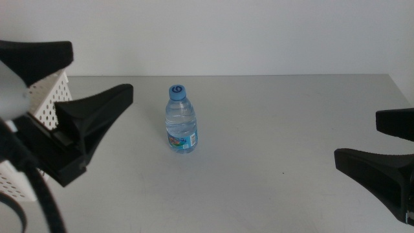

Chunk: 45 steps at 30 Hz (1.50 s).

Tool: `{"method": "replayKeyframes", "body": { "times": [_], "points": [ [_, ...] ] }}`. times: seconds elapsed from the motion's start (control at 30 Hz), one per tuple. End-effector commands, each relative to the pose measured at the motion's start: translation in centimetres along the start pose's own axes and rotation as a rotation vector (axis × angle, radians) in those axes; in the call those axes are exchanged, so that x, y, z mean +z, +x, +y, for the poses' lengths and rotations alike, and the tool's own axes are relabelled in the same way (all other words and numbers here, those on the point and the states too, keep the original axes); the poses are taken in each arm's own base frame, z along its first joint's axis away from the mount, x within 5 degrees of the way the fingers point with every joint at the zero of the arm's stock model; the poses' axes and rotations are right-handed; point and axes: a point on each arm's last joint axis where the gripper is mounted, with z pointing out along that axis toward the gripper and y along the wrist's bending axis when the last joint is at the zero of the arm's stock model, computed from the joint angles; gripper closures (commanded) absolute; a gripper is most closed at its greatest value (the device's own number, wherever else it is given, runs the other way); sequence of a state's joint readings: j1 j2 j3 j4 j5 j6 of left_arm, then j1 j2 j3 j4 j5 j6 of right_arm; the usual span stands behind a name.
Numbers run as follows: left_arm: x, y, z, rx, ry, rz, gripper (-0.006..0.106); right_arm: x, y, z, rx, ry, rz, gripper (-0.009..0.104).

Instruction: Use arms to grab the bottles and put them into the dustbin to the left of the table.

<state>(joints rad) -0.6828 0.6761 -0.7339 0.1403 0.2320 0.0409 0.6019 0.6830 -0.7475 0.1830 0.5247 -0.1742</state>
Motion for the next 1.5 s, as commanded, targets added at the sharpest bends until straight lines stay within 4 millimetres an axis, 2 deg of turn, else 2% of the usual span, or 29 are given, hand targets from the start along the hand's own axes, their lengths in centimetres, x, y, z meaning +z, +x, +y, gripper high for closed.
{"method": "replayKeyframes", "body": {
  "times": [0.0, 0.17, 0.3, 0.47, 0.77, 1.07, 1.47],
  "points": [
    [0.8, -0.1, -0.3, -0.039, 0.008, -0.129, 0.007, -0.4, -1.3, -0.1, -0.004, 0.011, -0.091, 0.023],
    [2.4, 3.9, -1.3, -0.061, 0.036, -0.121, 0.007, -0.4, -1.3, -0.1, -0.005, 0.011, -0.091, 0.023],
    [3.4, 7.0, -1.8, -0.155, 0.032, -0.150, 0.007, -0.4, -1.3, -0.1, -0.005, 0.011, -0.091, 0.023],
    [4.8, 9.3, -2.0, -0.171, 0.010, -0.110, 0.007, -0.4, -1.3, -0.1, -0.005, 0.011, -0.091, 0.023],
    [7.3, 10.8, -1.4, -0.162, -0.085, -0.068, 0.007, -0.4, -1.3, -0.1, -0.005, 0.011, -0.091, 0.023],
    [8.0, 10.8, 1.3, -0.126, -0.143, -0.020, 0.007, -0.4, -1.3, -0.1, -0.006, 0.011, -0.091, 0.023],
    [12.3, 12.4, 4.7, -0.180, 0.046, 0.012, 0.007, -0.4, -1.3, -0.1, -0.005, 0.011, -0.091, 0.023]
  ]
}}
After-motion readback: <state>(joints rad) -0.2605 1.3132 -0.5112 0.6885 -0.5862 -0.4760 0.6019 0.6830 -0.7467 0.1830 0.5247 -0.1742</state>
